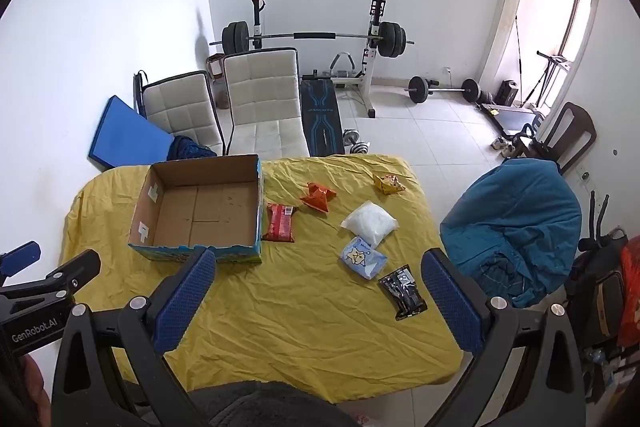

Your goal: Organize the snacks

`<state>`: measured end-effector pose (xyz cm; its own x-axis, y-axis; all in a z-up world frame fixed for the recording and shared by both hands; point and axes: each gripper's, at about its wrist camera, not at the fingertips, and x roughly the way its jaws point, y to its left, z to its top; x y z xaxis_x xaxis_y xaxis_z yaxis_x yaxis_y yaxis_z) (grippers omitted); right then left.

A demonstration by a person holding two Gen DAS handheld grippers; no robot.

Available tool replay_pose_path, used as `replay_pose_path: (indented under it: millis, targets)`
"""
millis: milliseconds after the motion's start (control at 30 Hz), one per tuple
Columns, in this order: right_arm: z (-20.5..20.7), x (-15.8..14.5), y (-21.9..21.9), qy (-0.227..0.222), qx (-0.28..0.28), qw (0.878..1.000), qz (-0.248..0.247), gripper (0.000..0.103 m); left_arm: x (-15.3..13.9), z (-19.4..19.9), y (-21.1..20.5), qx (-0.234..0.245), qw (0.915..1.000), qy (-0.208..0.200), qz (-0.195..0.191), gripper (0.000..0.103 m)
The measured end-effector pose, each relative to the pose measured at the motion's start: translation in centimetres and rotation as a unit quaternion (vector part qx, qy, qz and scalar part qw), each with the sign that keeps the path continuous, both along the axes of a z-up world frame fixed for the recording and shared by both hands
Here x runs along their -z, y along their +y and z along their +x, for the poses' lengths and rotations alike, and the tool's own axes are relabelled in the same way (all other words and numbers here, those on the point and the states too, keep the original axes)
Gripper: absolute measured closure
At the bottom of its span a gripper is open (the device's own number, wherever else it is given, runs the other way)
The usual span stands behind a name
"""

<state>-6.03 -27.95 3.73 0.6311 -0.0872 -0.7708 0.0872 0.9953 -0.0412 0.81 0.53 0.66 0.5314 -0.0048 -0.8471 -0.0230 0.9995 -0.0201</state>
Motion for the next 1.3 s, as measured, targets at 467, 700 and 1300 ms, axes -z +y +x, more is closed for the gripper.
replay_pose_path:
  millis: [467,700,1300]
  targets:
    - [0.0,0.1,-0.4,0.002,0.001,1.000,0.005,0.000,-0.1,-0.1,0.0,-0.004,0.9999,-0.013,0.005,0.000]
    - [0.1,0.3,-0.4,0.000,0.001,1.000,0.003,0.000,-0.2,0.0,-0.1,-0.005,0.9999,-0.014,0.004,0.000]
    - [1.2,1.1,-0.3,0.008,-0.006,1.000,0.006,0.000,-0.4,1.0,0.4,-0.007,0.9998,-0.016,0.002,0.000]
